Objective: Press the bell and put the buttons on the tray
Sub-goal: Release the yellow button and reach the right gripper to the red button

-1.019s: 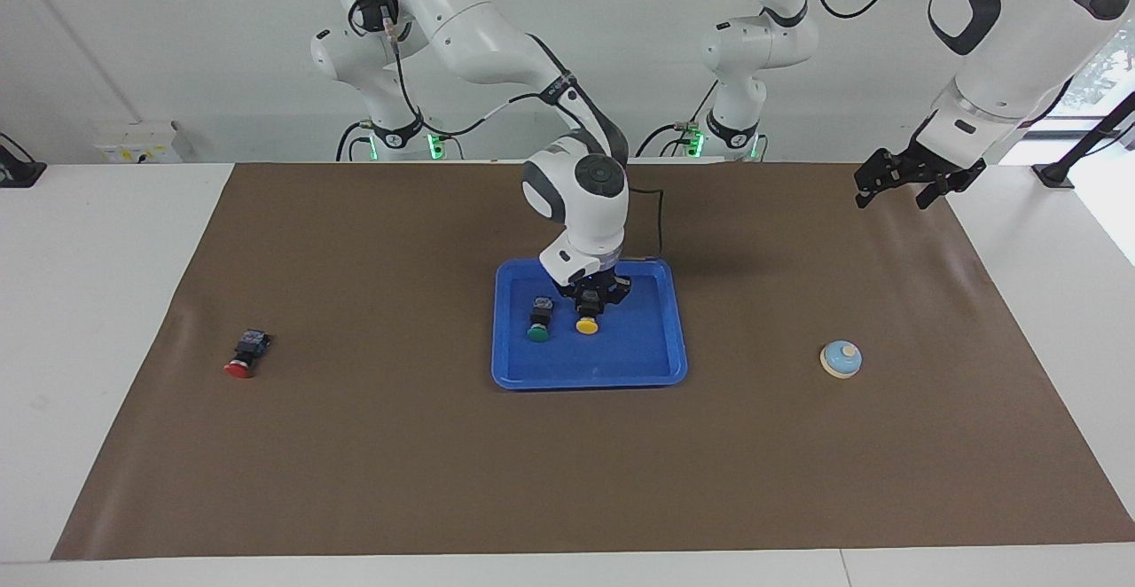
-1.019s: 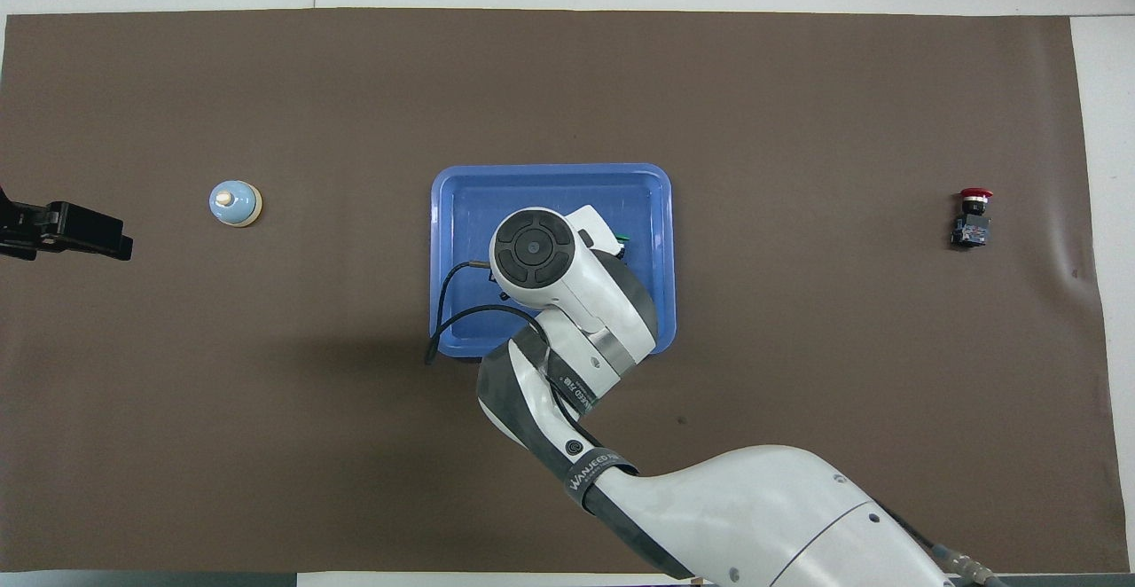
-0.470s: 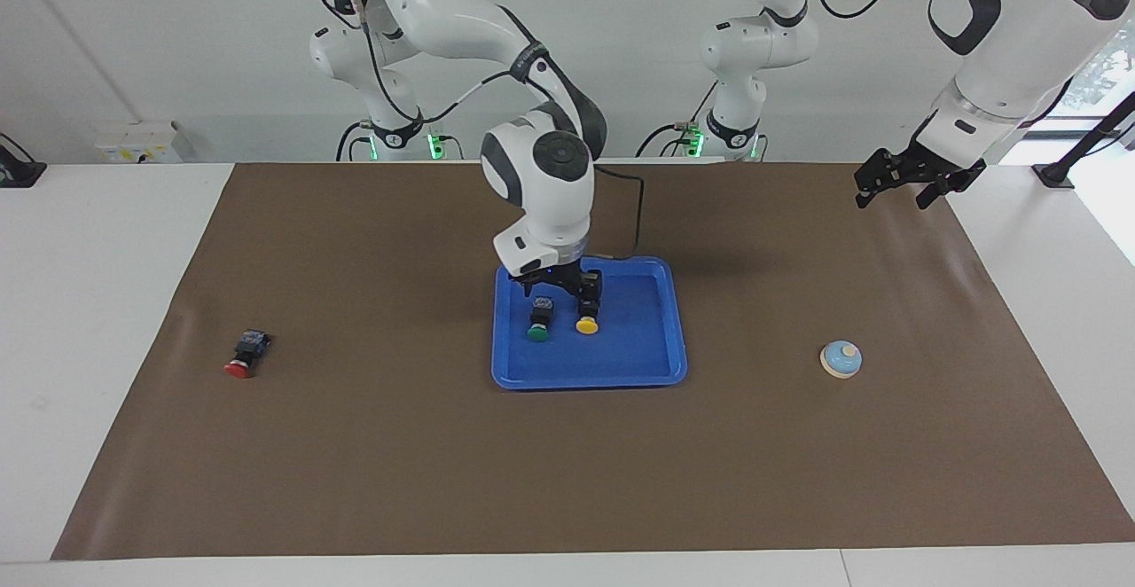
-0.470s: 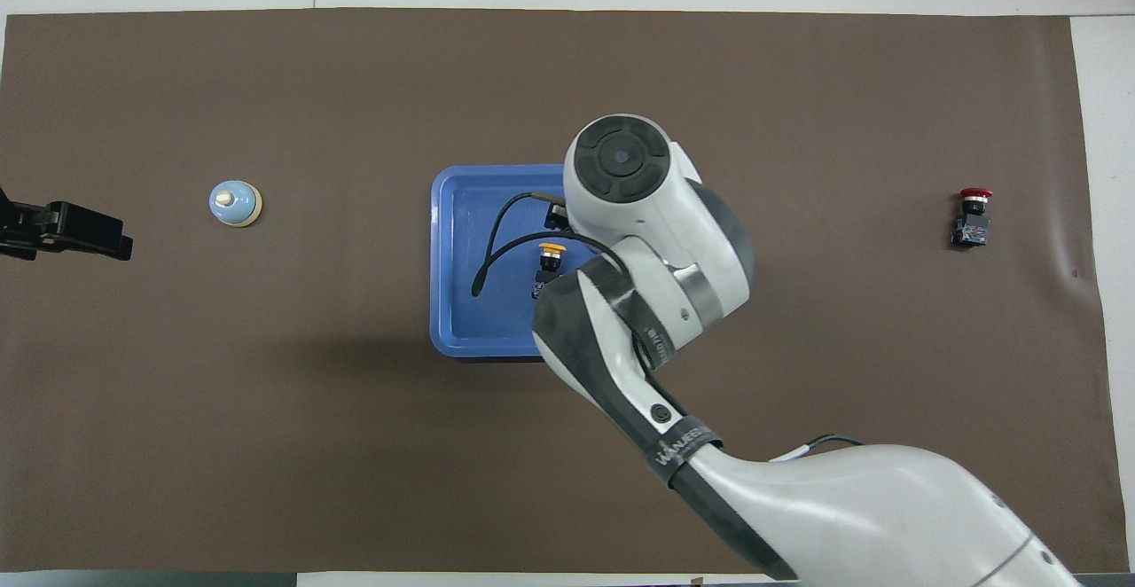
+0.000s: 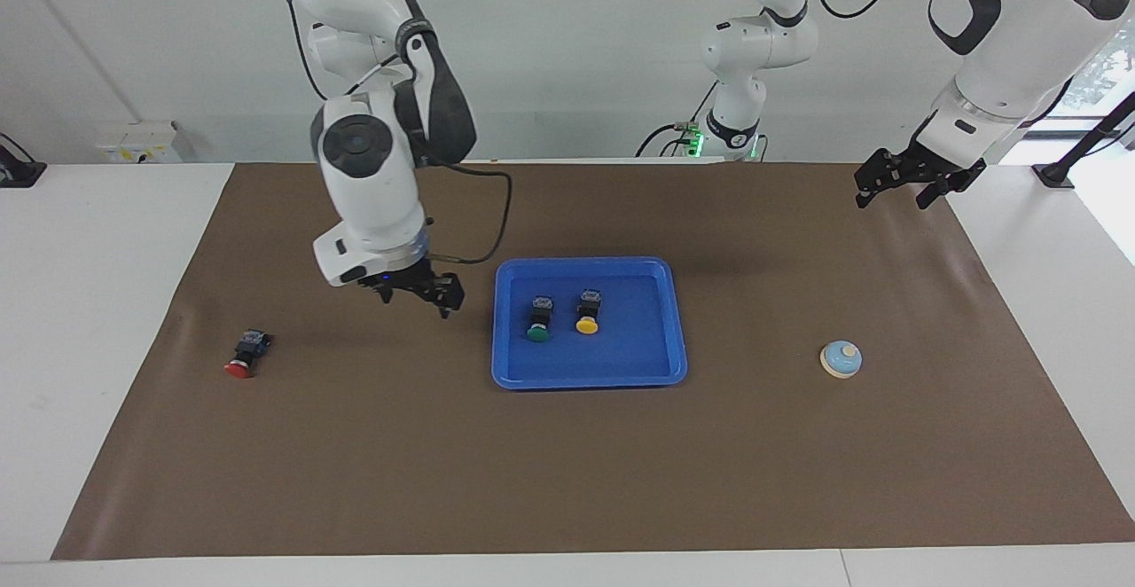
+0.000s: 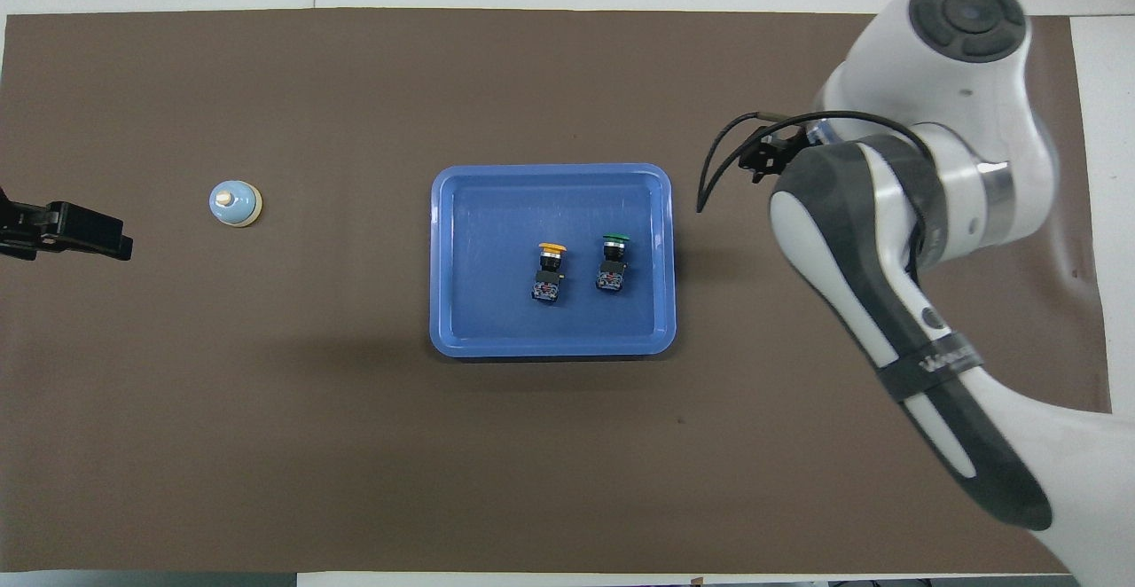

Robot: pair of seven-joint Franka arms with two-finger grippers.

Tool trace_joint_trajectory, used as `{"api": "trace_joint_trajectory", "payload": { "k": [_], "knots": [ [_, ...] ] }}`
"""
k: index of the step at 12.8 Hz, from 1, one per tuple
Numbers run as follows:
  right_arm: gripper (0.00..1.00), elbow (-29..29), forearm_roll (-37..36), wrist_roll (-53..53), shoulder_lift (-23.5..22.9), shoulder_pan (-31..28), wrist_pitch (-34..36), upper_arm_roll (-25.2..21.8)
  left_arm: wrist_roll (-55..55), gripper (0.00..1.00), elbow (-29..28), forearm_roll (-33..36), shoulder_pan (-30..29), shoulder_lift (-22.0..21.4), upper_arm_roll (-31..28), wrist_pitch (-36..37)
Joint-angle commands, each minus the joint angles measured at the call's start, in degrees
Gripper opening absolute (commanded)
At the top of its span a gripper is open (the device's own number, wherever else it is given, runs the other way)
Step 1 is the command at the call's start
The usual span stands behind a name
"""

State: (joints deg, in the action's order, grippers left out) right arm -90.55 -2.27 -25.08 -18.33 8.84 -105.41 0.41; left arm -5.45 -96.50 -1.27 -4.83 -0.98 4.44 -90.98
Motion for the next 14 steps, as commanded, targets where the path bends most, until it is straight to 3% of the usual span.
{"api": "trace_joint_trajectory", "payload": {
  "k": [1,4,8,14],
  "knots": [
    [1.0,-2.6,-1.6,12.4,0.7,-8.8,-0.6,0.7,-0.5,1.0,-0.9,-0.6,-0.1,-1.1,-0.2,-0.2],
    [1.0,-9.1,-2.9,21.3,2.8,-16.6,-6.7,0.7,-0.6,1.0,-0.9,-0.6,-0.1,-1.1,-0.2,-0.2],
    [1.0,-22.5,-3.0,27.4,5.1,-23.4,-24.3,0.8,-0.5,1.0,-0.9,-0.6,-0.1,-1.1,-0.2,-0.2],
    [1.0,-25.9,-3.0,27.5,0.5,-25.8,-34.6,0.8,-0.5,1.0,-0.9,-0.6,-0.1,-1.1,-0.2,-0.2]
  ]
}}
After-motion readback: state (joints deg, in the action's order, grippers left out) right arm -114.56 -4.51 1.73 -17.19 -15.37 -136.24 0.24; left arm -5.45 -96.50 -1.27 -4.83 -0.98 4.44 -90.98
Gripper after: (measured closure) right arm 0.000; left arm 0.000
